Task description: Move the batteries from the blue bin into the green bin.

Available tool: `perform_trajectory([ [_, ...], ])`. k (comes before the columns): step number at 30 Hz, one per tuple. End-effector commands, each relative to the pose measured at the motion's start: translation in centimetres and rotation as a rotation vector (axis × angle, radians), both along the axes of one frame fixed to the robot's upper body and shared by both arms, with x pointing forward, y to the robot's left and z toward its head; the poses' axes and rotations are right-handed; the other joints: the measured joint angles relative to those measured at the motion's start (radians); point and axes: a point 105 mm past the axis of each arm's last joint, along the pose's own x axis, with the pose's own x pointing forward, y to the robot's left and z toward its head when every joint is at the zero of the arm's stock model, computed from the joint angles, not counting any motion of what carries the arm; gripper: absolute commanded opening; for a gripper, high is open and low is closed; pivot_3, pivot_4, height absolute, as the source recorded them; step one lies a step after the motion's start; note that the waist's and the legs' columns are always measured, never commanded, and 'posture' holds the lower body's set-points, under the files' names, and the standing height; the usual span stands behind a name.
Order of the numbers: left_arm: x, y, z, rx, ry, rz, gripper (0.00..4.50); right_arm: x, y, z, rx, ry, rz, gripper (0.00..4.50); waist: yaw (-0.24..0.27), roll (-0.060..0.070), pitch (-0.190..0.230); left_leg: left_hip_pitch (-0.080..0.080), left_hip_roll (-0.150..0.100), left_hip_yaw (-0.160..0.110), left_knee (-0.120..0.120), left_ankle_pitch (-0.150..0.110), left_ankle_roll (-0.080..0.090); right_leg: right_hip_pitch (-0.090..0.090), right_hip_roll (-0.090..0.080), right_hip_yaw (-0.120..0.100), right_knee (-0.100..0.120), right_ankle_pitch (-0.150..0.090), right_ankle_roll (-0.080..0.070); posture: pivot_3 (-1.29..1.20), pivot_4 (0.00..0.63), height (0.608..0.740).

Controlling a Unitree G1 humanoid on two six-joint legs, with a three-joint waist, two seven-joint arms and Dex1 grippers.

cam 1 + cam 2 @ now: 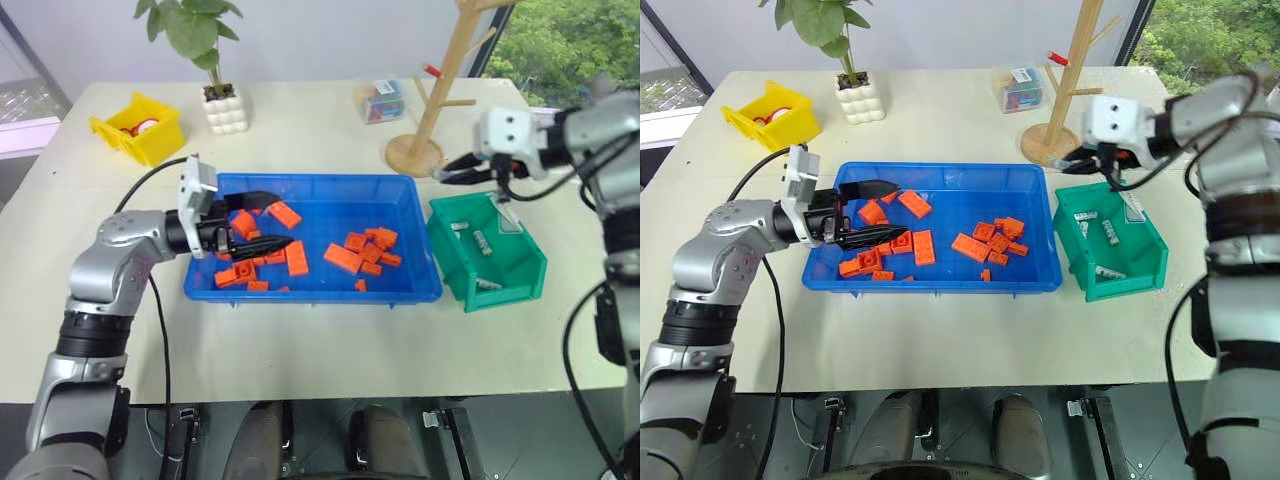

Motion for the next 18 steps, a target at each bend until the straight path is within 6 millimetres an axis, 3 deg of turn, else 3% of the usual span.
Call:
perform_trajectory([
  [1, -0.1, 0.1, 1.2, 0.005, -0.058, -0.009, 4.5, -1.3, -0.8, 1.5, 0.031, -0.058, -0.033, 0.01, 0.0, 0.0, 0.0, 0.0, 0.0, 0.0, 0.0, 0.0, 0.0, 0.0, 0.0, 0.0, 0.0, 0.0, 0.0, 0.0, 0.15, 0.739],
  [6, 0.2, 0.2, 1.2, 0.011, -0.07, 0.008, 4.5, -2.2, -2.6, -0.8, 0.024, -0.014, -0.119, 0.01, 0.003, 0.0, 0.0, 0.0, 0.0, 0.001, 0.001, 0.0, 0.0, 0.001, 0.0, 0.0, -0.001, 0.0, 0.0, 0.0, 0.15, 0.739],
  [10, 0.3, 0.2, 1.1, 0.019, -0.076, 0.019, 4.5, -2.3, -4.0, -2.8, -0.005, 0.021, -0.171, 1.94, 0.003, 0.0, 0.0, 0.0, 0.0, 0.001, 0.001, 0.0, 0.0, 0.001, 0.0, 0.0, -0.001, 0.0, 0.0, 0.0, 0.15, 0.739],
  [15, 0.4, 0.5, 1.3, 0.022, -0.085, 0.034, 4.5, -1.9, -4.5, -3.4, -0.007, 0.01, -0.198, 4.32, 0.003, 0.0, 0.0, 0.0, 0.001, 0.0, 0.001, 0.0, 0.0, 0.001, 0.0, 0.0, -0.001, 0.0, 0.0, 0.0, 0.15, 0.739],
  [18, 0.5, 1.0, 1.8, 0.01, -0.108, 0.066, 4.5, -0.8, -4.3, -1.7, 0.063, -0.077, -0.229, 4.42, 0.003, 0.0, 0.0, 0.0, 0.001, 0.0, 0.001, 0.0, 0.0, 0.001, 0.0, 0.0, -0.001, 0.0, 0.0, 0.0, 0.15, 0.739],
])
